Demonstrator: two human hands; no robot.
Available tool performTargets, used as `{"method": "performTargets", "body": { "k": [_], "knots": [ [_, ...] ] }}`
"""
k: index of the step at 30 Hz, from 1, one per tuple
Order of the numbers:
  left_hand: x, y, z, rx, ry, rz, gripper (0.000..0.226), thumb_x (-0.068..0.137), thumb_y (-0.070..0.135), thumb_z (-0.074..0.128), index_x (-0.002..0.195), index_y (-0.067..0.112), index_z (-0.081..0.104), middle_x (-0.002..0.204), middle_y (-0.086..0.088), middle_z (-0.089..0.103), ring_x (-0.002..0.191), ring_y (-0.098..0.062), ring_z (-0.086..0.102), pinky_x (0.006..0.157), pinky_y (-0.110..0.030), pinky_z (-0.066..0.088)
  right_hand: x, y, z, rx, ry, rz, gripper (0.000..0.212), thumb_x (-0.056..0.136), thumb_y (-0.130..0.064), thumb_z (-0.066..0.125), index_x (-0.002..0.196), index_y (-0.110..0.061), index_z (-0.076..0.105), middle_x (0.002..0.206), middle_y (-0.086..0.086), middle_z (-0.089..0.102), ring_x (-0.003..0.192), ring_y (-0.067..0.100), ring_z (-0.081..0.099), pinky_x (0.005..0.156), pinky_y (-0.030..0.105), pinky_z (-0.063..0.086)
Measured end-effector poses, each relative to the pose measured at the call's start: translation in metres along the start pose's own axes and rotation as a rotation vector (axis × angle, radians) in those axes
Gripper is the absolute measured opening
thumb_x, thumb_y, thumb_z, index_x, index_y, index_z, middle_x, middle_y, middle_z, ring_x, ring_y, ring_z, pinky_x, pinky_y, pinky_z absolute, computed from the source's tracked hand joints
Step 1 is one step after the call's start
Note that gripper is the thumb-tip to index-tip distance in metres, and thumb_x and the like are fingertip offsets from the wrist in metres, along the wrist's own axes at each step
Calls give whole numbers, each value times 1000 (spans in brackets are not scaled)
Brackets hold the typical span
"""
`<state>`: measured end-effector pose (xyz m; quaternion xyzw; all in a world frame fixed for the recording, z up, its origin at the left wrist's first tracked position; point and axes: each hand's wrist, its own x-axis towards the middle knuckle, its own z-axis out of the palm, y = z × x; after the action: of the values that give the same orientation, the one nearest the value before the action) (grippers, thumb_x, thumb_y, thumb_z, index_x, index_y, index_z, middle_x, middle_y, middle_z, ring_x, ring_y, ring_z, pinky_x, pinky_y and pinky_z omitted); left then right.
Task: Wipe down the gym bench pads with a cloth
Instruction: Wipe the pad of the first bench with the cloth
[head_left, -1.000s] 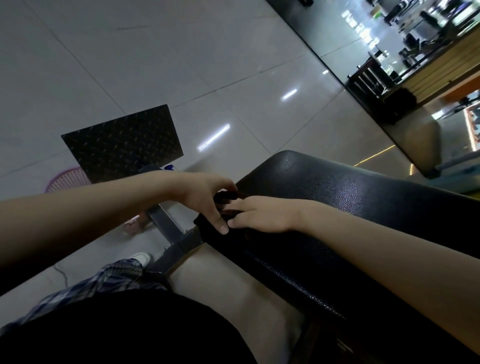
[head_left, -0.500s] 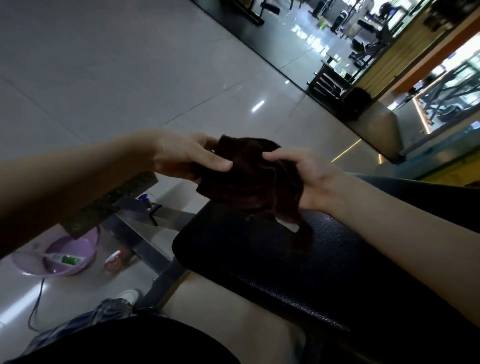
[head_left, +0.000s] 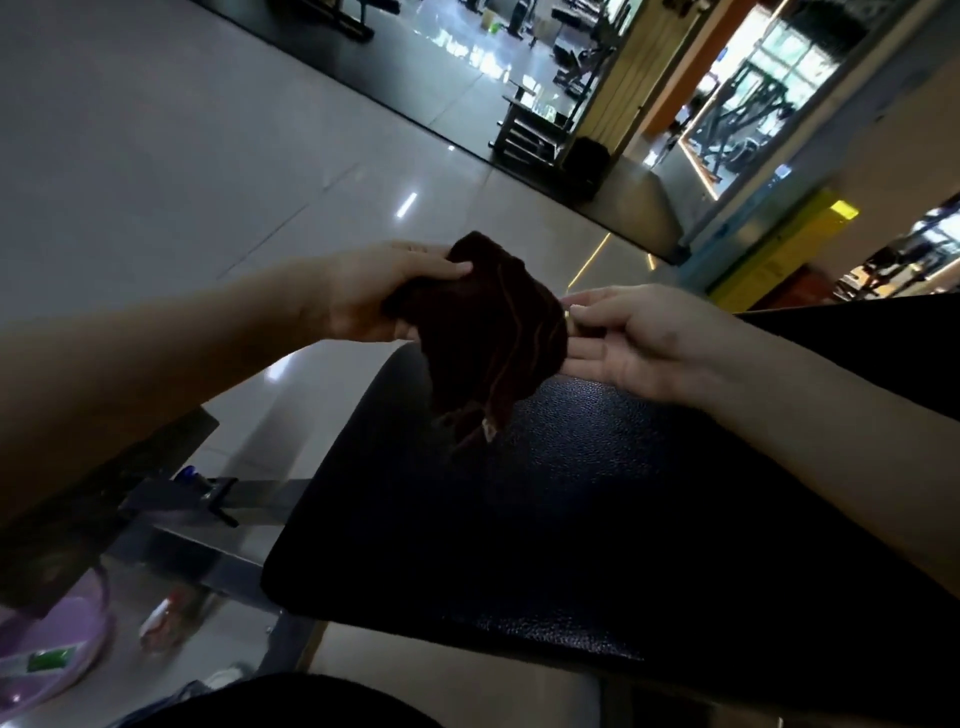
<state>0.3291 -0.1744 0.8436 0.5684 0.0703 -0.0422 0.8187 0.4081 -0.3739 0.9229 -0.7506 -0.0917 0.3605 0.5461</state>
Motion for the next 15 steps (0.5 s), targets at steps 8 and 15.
{"method": "performTargets", "body": {
  "k": [8, 15],
  "knots": [
    [81, 46, 6, 422, 523, 113, 11, 97, 17, 53, 99, 7, 57, 81, -6, 56, 66, -16, 59, 52, -24, 48, -42, -1, -49, -321, 120, -12, 11, 92, -8, 55, 101, -11, 60, 99, 13, 66, 96, 23, 66, 82, 42, 55],
    [70, -7, 31, 526, 102, 69, 16, 99, 14, 52, 114, 11, 56, 95, -7, 60, 82, -19, 63, 64, -25, 56, -32, 30, -43, -1323, 37, -182, 49, 91, -29, 63, 138, -24, 48, 141, -5, 48, 127, 8, 44, 108, 23, 30]
  ]
}}
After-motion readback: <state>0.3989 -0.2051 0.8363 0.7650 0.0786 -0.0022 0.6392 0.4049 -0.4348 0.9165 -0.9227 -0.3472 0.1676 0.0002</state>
